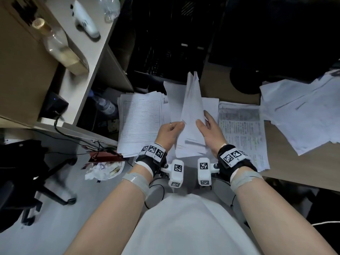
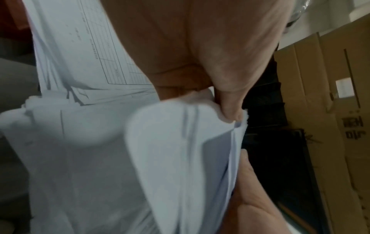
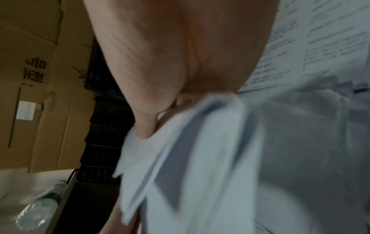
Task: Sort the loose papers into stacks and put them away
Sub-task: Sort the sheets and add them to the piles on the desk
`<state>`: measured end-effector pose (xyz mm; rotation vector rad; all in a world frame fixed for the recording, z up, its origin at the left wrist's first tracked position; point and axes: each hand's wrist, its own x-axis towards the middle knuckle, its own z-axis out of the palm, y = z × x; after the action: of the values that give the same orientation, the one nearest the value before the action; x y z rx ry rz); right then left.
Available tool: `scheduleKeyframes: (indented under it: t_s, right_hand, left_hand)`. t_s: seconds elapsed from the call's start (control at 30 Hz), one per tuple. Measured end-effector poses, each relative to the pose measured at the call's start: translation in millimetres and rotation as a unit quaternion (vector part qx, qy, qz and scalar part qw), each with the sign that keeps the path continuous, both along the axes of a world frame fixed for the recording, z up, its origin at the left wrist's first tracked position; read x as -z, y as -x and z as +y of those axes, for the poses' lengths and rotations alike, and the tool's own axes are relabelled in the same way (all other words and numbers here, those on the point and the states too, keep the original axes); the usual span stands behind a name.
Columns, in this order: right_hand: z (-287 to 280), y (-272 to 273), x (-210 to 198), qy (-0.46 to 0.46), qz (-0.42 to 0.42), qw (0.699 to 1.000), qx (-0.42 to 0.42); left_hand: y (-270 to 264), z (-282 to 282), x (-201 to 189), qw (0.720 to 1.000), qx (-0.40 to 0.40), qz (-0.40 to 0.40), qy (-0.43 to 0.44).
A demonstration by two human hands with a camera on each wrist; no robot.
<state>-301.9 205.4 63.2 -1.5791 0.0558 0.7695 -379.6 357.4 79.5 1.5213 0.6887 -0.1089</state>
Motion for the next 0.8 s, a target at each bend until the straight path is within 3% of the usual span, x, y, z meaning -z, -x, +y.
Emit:
scheduleKeyframes:
  t_s: [0.17,0.47,0.63,0.8]
  right_hand:
    - [-22.2,1.3,3.9,0.010,0.043,0.999,-0.022]
    - [-54.8,-4.5,17.3,0.002,0.127,0.992,-0.026]
    - [-49.6,-11.0,24.7,0.020,0.140,0.990,0.010]
    - [-45.4,-14.3,35.8,0.102,0.055,0.993,0.001]
  left_hand:
    - [3.4,-19.6,22.4,0.995,-0.013,0.038,-0.088]
    - [18.0,-47.9,45.3,0.983,-0.074,0.094,-0.138]
    - [11.0,-38.7,45.2,0.980,-0.049,0.101,-0.163]
    - [-0.5,-20.1,51.7,0.983,-0.016,0.097,-0.154]
